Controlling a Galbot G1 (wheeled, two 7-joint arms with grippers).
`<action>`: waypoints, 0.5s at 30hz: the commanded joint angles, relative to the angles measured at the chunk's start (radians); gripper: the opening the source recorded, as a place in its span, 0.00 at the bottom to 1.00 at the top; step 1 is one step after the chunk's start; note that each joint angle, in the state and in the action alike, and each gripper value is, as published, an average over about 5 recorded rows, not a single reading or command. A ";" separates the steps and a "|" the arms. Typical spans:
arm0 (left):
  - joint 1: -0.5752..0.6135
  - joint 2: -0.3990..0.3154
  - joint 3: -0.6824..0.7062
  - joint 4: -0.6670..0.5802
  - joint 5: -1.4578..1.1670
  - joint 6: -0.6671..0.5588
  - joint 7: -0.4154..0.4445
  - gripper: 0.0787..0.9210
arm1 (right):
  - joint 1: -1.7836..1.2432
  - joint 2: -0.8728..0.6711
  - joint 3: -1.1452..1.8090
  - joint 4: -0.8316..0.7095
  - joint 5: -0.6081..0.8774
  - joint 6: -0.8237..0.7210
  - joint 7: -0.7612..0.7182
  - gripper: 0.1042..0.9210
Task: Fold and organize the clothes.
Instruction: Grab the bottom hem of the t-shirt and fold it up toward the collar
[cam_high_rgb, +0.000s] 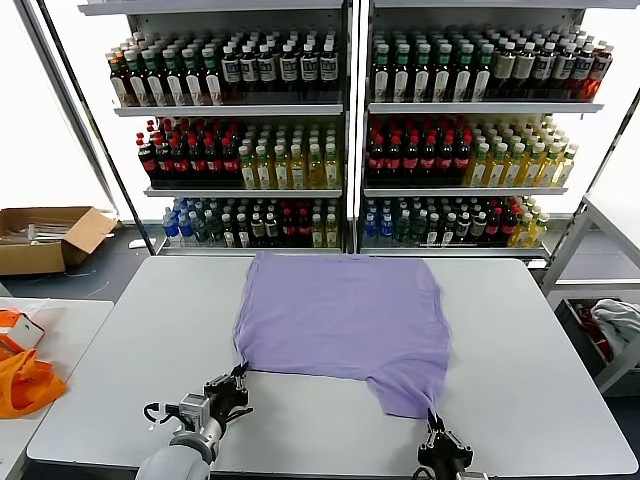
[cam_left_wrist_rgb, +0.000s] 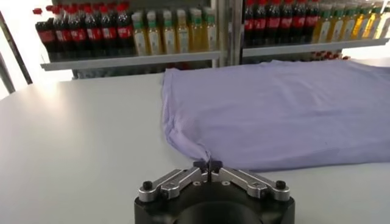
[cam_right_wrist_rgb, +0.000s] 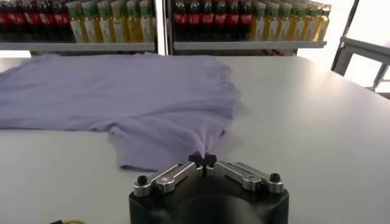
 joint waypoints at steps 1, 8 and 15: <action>-0.050 -0.004 -0.005 -0.013 -0.023 -0.054 -0.009 0.01 | 0.054 0.002 0.034 0.008 -0.014 0.050 -0.049 0.00; -0.153 -0.009 -0.005 0.071 -0.063 -0.109 -0.030 0.01 | 0.258 0.011 0.063 -0.079 -0.005 0.034 -0.058 0.00; -0.265 -0.007 0.011 0.188 -0.111 -0.126 -0.044 0.01 | 0.474 0.015 0.066 -0.266 0.003 0.018 -0.061 0.00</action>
